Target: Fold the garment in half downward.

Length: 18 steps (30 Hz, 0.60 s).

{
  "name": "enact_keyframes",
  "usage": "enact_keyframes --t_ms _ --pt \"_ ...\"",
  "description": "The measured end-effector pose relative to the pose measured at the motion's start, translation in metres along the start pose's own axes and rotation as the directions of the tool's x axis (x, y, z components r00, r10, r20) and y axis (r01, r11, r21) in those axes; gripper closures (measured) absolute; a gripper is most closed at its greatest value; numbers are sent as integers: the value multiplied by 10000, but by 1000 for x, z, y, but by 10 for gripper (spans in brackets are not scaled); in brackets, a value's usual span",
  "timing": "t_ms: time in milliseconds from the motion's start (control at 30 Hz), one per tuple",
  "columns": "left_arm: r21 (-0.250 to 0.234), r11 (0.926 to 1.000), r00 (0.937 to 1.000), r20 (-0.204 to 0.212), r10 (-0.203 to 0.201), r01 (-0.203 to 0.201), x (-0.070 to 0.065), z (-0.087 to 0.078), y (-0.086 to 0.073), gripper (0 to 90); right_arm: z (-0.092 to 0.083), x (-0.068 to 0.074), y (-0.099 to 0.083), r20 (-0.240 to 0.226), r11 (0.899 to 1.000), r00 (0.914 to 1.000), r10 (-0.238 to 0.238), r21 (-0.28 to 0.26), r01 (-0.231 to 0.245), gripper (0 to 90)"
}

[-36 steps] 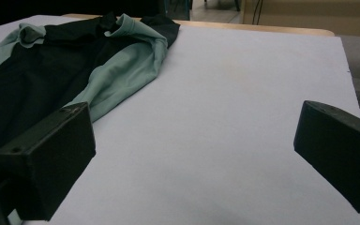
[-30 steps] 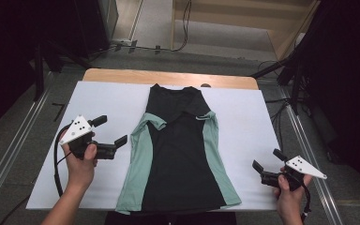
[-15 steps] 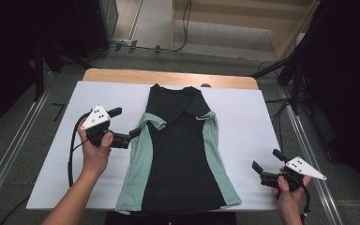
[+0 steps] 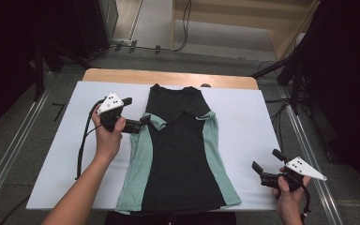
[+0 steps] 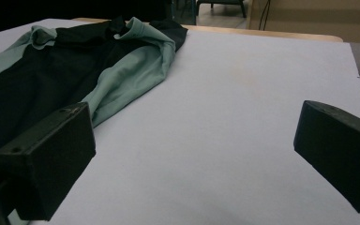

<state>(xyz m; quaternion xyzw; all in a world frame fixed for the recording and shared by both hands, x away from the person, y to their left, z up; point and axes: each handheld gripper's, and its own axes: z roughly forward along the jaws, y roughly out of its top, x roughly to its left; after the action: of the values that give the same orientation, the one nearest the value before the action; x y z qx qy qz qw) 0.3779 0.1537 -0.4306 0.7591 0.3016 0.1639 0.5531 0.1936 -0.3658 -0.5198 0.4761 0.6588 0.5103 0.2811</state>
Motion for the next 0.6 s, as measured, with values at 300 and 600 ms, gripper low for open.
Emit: enact_keyframes --t_ms 300,600 --pt "159 9996 9995 206 -249 245 11 26 7 94 0 1 0 -23 10000 10000 3 12 -3 0" --pt "-2 9965 9958 364 -841 842 27 42 14 128 0 1 0 -51 10000 10000 14 2 -14 0"
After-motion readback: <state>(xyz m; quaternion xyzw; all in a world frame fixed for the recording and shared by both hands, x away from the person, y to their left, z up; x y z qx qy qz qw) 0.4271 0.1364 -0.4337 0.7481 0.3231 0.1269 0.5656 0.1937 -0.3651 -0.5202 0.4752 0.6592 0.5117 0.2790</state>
